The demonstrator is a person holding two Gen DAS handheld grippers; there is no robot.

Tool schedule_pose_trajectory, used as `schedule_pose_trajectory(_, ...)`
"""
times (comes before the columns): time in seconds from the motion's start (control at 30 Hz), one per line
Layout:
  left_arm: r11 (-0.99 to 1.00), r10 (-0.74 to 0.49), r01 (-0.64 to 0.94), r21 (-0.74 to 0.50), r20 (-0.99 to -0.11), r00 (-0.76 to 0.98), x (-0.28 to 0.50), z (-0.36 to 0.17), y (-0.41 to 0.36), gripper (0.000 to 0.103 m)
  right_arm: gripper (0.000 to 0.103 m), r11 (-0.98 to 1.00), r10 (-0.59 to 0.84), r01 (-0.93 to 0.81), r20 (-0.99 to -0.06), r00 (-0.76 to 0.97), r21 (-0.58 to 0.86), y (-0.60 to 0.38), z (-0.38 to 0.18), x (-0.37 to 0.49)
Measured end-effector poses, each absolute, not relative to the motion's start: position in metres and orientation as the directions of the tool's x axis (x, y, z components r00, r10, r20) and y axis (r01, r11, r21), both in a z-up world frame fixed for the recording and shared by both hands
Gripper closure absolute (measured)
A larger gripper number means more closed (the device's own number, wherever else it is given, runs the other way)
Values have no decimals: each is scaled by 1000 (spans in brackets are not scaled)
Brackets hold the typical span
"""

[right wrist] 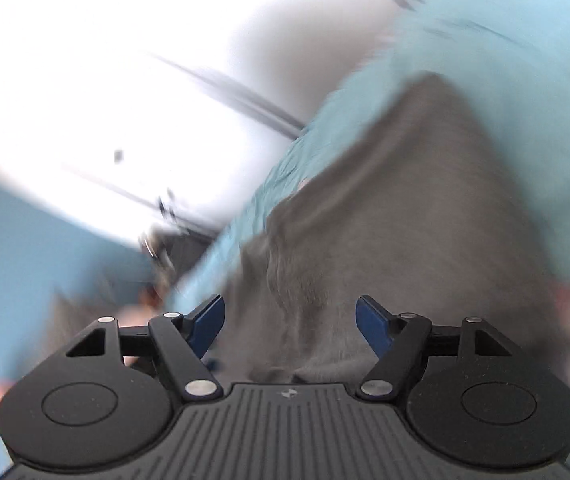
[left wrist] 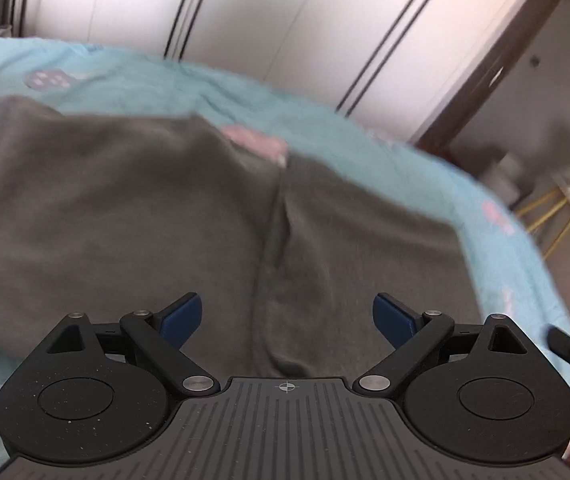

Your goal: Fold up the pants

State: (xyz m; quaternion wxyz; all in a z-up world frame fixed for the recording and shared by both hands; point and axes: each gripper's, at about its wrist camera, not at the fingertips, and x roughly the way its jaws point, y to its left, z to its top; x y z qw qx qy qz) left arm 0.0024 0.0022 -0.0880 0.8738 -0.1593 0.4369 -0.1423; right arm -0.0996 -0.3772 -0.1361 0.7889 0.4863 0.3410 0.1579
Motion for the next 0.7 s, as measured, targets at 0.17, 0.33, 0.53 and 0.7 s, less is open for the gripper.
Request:
schedule_pose_trajectory(0.17,908,-396,75,-412,-786,474,21,-126,-23,7,30,345,584,219,-391,711,913,-396,-172,-132)
schedule_pose_trajectory(0.33,921,-372,91,-379,-785,496,22,-129,-28,31,42,365,527,255,-425,736,895,-399,-191,-123)
schedule_pose_trajectory(0.53,944,-321,103,-313,-803,501,20,-131,-30,66,83,251,472,351,-431,769,902,-404,-219,-114)
schedule_pose_trajectory(0.7,944,-316,87,-318,-800,510,17,-128,-21,79,94,354,390,331,-460,798,875,-405,-198,-111)
